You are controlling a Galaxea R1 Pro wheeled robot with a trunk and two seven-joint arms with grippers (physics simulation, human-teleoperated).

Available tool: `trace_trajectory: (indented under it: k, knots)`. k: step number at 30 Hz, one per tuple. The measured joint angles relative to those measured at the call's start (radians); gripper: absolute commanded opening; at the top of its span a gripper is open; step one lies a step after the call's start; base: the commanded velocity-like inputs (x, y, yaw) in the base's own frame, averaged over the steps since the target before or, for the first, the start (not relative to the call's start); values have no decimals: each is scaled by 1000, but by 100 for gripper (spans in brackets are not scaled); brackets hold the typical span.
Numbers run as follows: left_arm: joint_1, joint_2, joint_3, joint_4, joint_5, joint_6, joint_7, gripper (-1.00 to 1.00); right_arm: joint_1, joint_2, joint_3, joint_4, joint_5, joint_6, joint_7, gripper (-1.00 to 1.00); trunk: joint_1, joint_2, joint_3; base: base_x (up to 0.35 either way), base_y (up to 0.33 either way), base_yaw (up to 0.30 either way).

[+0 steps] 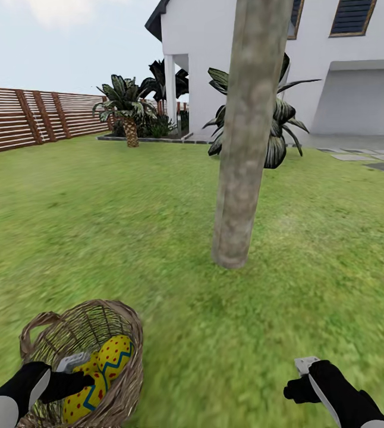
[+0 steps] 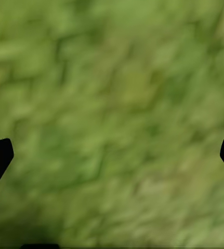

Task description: Take the three Easter eggs out of the wicker basket on the lawn in the garden, then place them on the lawn next to a single tree (choose any tree) so that all three eggs are next to the same tree and none are left in the basket.

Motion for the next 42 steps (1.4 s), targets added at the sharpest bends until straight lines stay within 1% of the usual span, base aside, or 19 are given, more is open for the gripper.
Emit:
trace_trajectory:
  k: [5, 7, 10, 13, 14, 27, 29, 32, 42]
  knots:
    - [-1, -1, 0, 0, 0, 0, 0, 100, 0, 0, 0, 0, 0, 0, 0, 100, 2, -1, -19, 0, 0, 0]
    - [0, -2, 5, 1, 10, 1, -1, 100, 0, 0, 0, 0, 0, 0, 0, 100, 3, -2, -27, 0, 0, 0]
    - [0, -10, -1, 0, 0, -1, 0, 100, 0, 0, 0, 0, 0, 0, 0, 100, 3, -2, -27, 0, 0, 0]
    - [0, -11, -2, 1, -3, -2, 1, 100, 0, 0, 0, 0, 0, 0, 0, 100, 3, -2, -27, 0, 0, 0]
    - [0, -11, -1, 1, -3, -2, 1, -100, 0, 0, 0, 0, 0, 0, 0, 100, 3, -2, -27, 0, 0, 0]
    - [-1, -16, -1, 1, -9, -4, 2, -100, 0, 0, -2, 0, 0, 0, 0, 100, 3, -2, -27, 0, 0, 0]
    - [0, -20, 0, 1, 2, -2, 0, -100, 0, 0, -1, 0, 1, 0, 0, 100, 3, -2, -27, 0, 0, 0]
    - [-1, -23, 1, 1, 6, -1, 0, -100, 0, 1, 0, 0, 1, 0, 0, 100, 3, -2, -27, 0, 0, 0]
    - [-1, -24, 2, 1, 7, -1, 0, -100, 0, 1, 0, -1, 1, 0, 1, 100, 3, -2, -27, 0, 0, 0]
